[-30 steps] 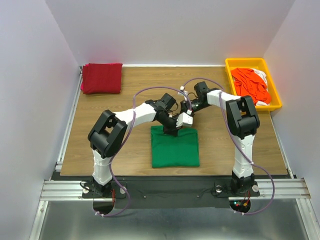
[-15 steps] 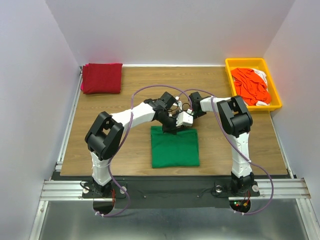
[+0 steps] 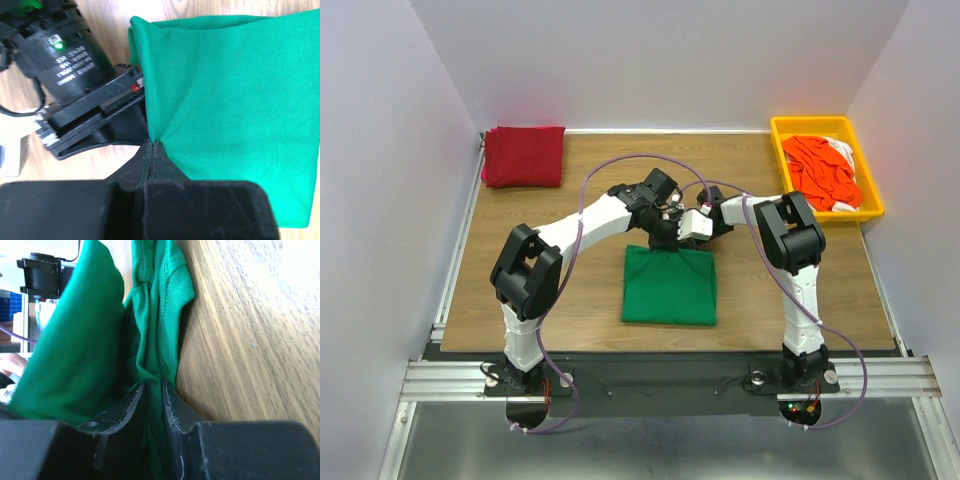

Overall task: Fold and stack the t-shirts
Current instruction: Fold the tshirt

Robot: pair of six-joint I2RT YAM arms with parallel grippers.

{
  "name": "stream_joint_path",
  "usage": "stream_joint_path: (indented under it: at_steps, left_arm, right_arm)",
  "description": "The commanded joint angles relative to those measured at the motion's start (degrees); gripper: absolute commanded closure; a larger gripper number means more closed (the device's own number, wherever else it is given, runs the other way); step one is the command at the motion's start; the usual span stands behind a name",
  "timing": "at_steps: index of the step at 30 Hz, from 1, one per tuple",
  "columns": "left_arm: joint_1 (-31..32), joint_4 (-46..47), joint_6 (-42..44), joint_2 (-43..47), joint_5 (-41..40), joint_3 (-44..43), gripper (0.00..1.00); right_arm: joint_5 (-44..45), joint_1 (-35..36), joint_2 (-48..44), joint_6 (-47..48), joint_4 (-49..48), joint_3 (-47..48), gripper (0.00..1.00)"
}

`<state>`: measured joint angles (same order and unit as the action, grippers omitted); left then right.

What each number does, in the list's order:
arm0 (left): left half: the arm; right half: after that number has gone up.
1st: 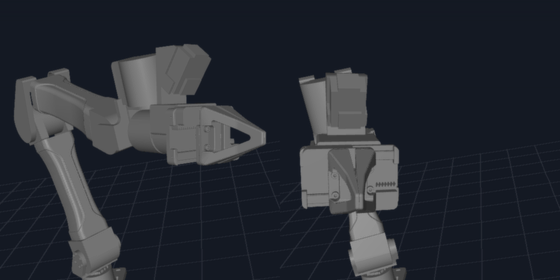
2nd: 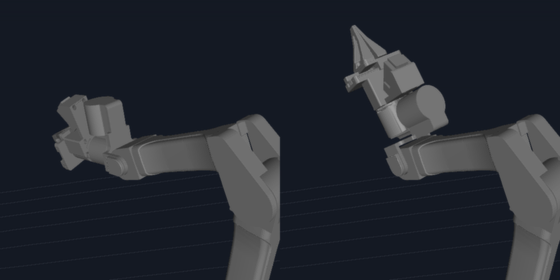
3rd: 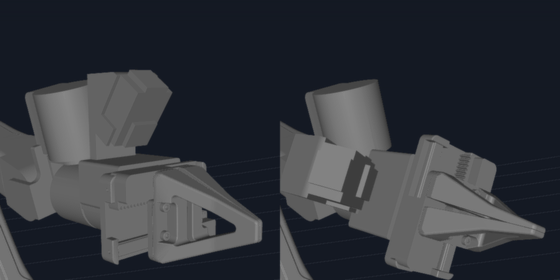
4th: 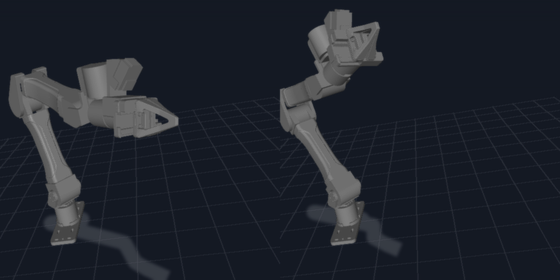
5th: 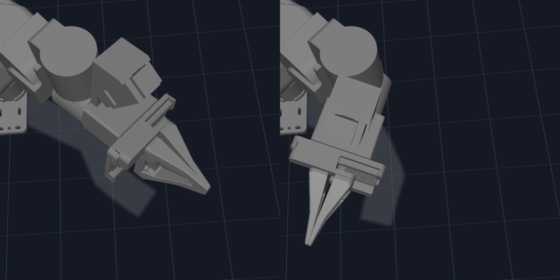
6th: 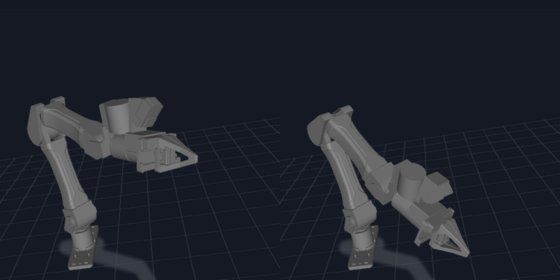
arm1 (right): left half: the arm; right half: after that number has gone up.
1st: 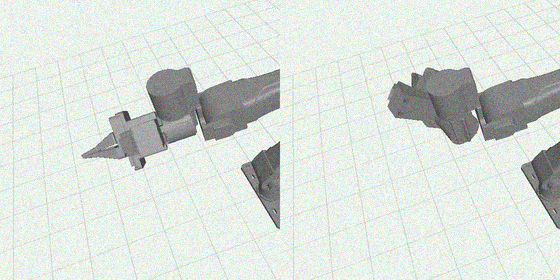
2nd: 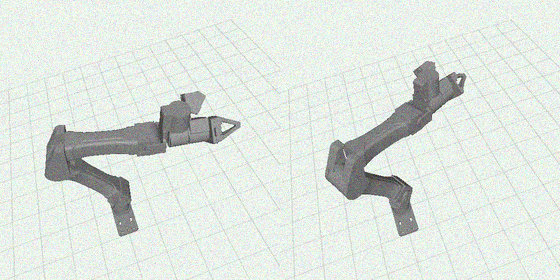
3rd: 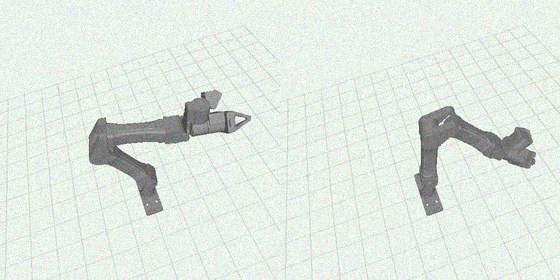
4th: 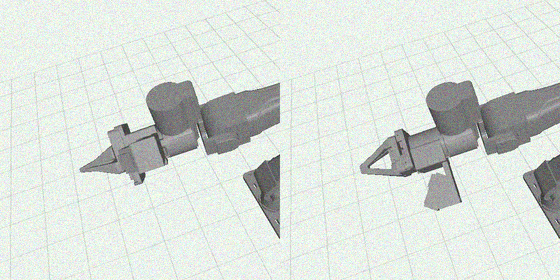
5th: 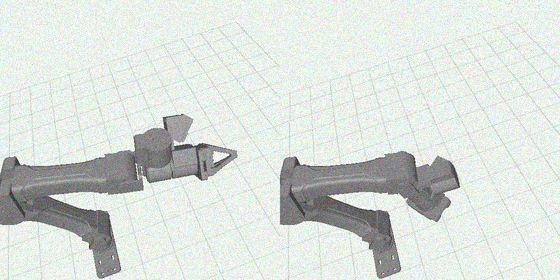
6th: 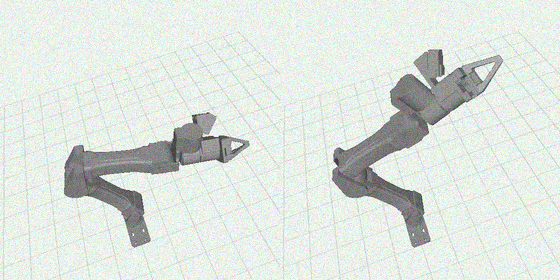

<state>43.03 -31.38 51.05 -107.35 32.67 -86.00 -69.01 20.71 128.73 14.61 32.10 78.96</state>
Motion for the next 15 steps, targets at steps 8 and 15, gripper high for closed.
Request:
stream_joint_path:
  at_steps: [8,15]
  left_arm:
    - [-0.7,-0.9,3.3,-0.3,-1.9,-5.8,1.00]
    - [-0.9,0.5,4.5,-1.0,-1.6,-3.4,1.00]
  right_arm:
    - [4.1,0.2,1.4,2.3,-0.9,-2.0,0.73]
    - [7.0,0.1,-0.6,2.2,-0.8,-0.1,0.73]
